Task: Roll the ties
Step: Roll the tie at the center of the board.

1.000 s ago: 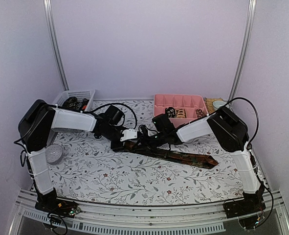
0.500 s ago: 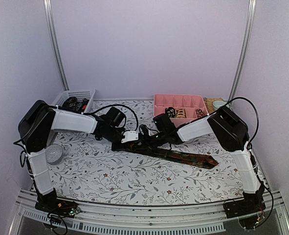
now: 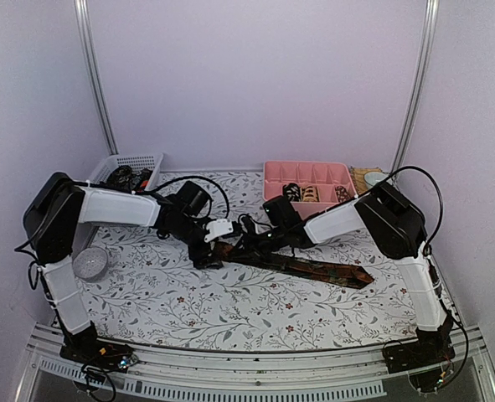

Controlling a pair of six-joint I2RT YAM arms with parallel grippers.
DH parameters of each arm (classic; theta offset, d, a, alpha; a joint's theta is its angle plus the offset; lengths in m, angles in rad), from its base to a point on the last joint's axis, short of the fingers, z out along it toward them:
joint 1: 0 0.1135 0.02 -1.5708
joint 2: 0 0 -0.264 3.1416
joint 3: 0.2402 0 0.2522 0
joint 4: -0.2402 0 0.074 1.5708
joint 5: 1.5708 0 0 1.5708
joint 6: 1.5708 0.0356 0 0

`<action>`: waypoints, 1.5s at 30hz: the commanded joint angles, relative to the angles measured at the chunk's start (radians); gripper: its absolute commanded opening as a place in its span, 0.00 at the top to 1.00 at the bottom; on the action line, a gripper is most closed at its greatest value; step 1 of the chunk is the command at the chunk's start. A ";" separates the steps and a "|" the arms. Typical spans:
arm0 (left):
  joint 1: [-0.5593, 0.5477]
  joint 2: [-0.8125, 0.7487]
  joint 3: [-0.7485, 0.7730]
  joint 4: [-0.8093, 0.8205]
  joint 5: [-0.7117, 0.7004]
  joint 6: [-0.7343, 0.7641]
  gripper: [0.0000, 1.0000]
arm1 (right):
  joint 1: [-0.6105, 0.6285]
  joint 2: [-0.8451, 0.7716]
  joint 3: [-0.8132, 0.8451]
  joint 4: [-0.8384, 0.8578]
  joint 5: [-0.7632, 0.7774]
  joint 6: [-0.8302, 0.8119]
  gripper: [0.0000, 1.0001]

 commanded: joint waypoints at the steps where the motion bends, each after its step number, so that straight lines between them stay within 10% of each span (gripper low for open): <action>1: 0.089 -0.079 0.002 -0.077 0.165 -0.266 0.08 | 0.002 0.068 -0.046 -0.074 0.051 -0.009 0.83; 11: 0.185 -0.112 -0.170 0.168 0.504 -0.743 0.02 | 0.001 0.069 -0.067 -0.054 0.057 0.003 0.83; 21: 0.195 0.010 -0.333 0.601 0.472 -1.207 0.26 | 0.001 0.069 -0.070 -0.050 0.058 0.007 0.83; 45: 0.147 0.195 -0.432 0.884 0.388 -1.385 0.38 | 0.000 0.072 -0.076 -0.040 0.052 0.013 0.83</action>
